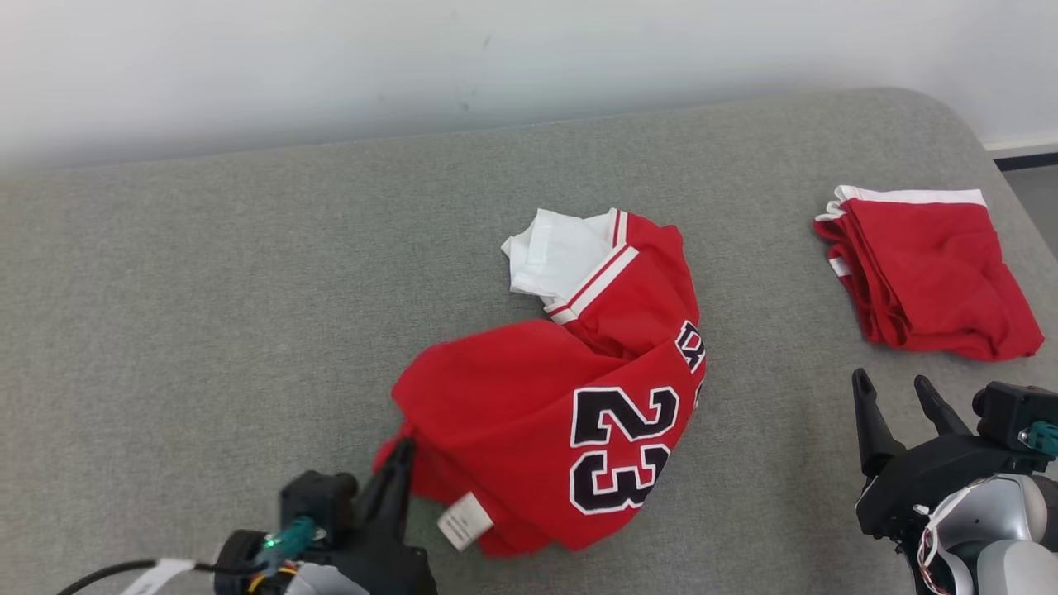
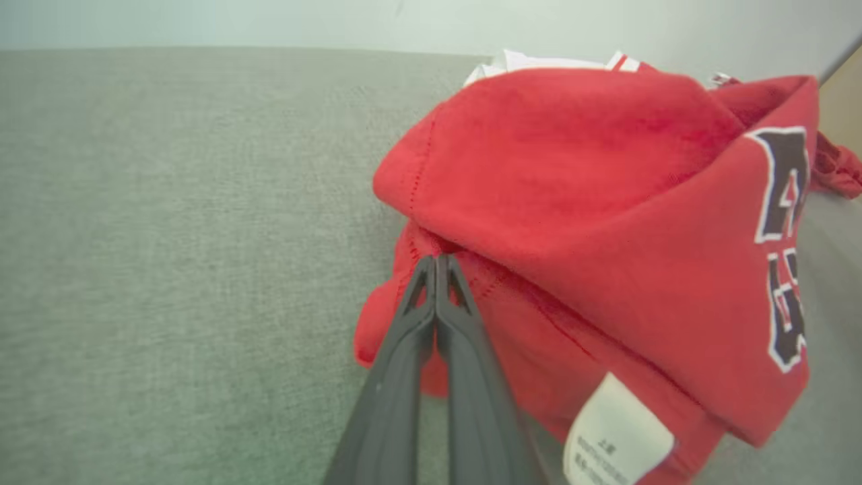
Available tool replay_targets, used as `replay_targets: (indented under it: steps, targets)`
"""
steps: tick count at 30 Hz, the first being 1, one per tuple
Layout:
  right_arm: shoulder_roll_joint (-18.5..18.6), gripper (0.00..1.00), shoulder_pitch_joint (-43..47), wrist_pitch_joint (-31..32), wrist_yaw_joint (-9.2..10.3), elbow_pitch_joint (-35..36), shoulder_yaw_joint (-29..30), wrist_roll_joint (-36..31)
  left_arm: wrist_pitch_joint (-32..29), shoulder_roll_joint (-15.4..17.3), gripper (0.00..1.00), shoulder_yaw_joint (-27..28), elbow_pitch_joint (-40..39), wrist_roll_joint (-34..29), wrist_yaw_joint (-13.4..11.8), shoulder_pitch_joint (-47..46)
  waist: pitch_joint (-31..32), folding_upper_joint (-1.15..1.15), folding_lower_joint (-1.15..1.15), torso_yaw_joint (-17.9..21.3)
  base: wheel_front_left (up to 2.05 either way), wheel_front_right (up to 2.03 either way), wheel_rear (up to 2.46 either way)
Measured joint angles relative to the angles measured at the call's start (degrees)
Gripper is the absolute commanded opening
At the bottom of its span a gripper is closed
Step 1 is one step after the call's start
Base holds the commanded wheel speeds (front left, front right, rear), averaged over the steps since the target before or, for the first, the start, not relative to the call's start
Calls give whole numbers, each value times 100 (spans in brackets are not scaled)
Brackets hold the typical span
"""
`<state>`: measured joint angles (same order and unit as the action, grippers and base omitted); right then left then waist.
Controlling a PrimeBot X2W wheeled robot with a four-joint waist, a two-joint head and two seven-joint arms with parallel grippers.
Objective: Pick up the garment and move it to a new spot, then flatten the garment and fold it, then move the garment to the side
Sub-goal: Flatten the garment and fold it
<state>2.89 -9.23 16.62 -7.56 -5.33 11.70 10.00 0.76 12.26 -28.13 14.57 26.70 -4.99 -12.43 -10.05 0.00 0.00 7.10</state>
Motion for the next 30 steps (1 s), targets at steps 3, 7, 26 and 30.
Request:
replay_targets:
  steps: [3, 7, 26, 30]
  targets:
    - [0, 100, 3, 2, 0, 1, 7, -1, 547, 1, 0, 350, -290, 33, -220, 43, 21, 0, 0, -93, 0, 0, 0]
    - [1, 100, 12, 35, 0, 40, 4, -19, 1182, -7, 0, 956, -868, 237, -466, 230, 54, 0, 0, -235, 0, 0, 0]
    - [-1, 100, 49, 75, 0, 38, -113, -15, 856, -279, 0, 425, -2815, -190, 301, -1626, 379, 0, 0, -459, 0, 0, 0]
    - [0, 100, 51, 21, 0, -23, -220, 66, 771, -501, 0, 246, -2627, -434, 264, -2335, 398, 0, 0, -340, 0, 0, 0]
